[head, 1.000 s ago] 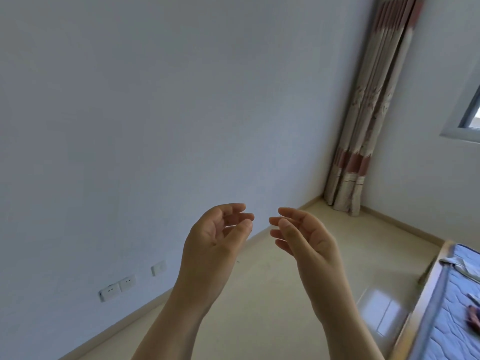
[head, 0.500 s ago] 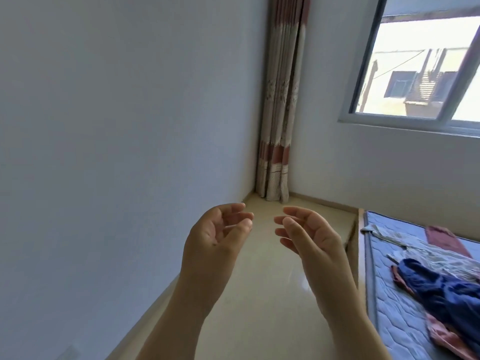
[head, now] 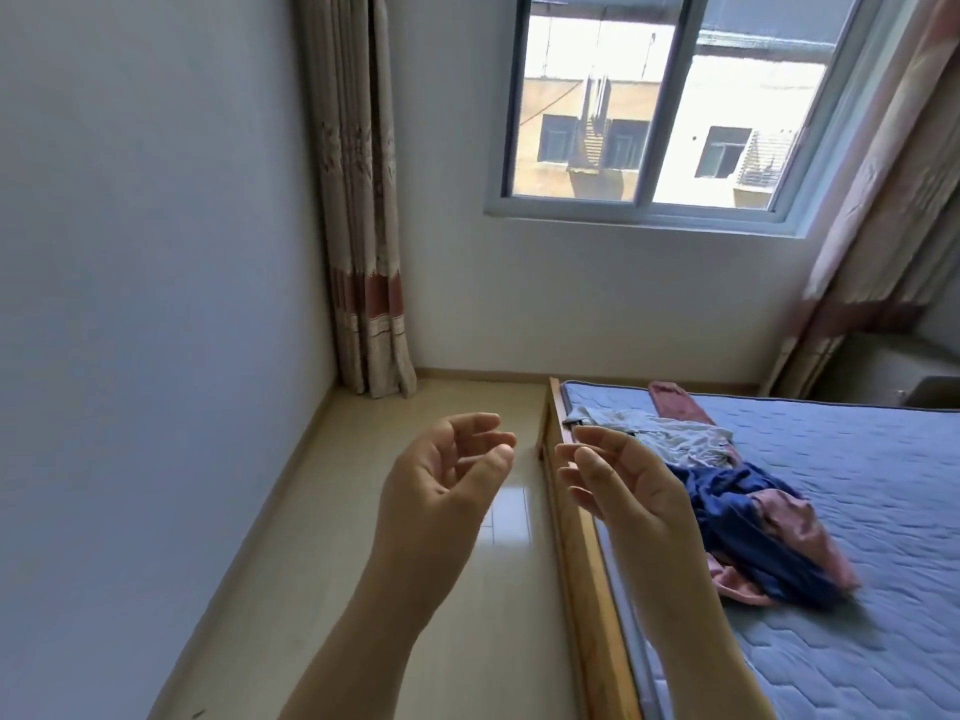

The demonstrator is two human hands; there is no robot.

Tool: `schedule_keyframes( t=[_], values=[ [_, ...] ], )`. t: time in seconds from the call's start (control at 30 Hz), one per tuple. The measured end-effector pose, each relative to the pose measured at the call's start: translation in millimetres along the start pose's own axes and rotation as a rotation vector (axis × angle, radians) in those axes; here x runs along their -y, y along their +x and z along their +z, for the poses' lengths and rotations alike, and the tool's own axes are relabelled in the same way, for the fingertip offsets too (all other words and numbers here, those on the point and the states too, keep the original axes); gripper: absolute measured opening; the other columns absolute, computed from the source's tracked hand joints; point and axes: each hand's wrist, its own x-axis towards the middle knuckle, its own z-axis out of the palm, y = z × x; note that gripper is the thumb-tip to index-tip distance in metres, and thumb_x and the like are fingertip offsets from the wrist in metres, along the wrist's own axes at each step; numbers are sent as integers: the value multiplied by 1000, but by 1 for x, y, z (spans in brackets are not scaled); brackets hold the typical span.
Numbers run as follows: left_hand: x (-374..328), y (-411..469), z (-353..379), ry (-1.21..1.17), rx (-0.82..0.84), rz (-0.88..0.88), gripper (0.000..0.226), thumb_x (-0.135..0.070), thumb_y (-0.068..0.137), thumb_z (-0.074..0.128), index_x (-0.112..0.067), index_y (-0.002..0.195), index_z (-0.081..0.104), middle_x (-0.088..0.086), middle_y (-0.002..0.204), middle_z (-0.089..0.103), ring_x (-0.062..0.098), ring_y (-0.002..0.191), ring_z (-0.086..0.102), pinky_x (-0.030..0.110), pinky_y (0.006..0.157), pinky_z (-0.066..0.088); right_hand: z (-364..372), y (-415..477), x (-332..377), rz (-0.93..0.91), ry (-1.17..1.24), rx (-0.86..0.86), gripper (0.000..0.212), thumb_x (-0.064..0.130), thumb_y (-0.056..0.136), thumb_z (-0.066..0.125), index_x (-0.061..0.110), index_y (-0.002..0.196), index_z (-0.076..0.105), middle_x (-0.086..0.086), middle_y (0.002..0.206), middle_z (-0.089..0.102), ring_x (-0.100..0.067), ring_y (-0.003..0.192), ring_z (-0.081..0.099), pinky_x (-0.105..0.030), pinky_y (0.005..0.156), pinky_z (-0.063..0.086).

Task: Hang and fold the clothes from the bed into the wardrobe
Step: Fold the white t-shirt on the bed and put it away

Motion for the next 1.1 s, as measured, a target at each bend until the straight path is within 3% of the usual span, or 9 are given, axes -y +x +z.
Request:
schedule_keyframes(
  t=[0.17,0.6,0.7,0.83,0.97,1.1],
  values=[
    [22,73,44,-8,81,8,21,-26,85,68,-25,105,66,-6,97,75,14,92,70,39,90,55,-28,65,-26,18,-18,-86,22,18,91,59,12,112,63,-4,99,72,-19,92,70,-40,90,55],
    [89,241,137,-30,279,-80,18,-15,88,66,-26,102,67,-4,96,75,14,91,70,33,84,56,-88,215,-102,167,-48,-257,14,17,89,63,20,103,65,-6,98,73,-21,91,69,-34,83,55],
    [112,288,147,-49,320,-106,19,-13,87,66,-24,103,67,-3,96,75,16,91,70,31,83,56,-91,253,-126,192,-89,-296,15,19,89,64,21,104,64,-6,98,72,-19,91,69,-26,78,54],
    [137,360,153,-86,370,-118,18,-12,87,67,-23,101,68,0,95,75,20,91,70,33,84,56,-83,310,-154,214,-142,-340,17,21,91,62,21,108,64,-3,102,72,-15,95,69,-25,80,54],
    [156,434,158,-99,451,-148,18,-10,87,67,-22,99,69,2,96,75,21,91,70,30,81,56,-73,364,-173,253,-158,-409,13,17,92,62,22,104,64,-2,100,72,-10,89,69,-18,71,54],
    [180,499,170,-85,511,-171,19,-10,87,68,-23,101,69,-1,96,75,15,91,70,29,80,53,-71,405,-195,289,-179,-493,12,20,92,63,23,103,65,-1,99,72,-10,89,69,-22,74,53]
  ],
)
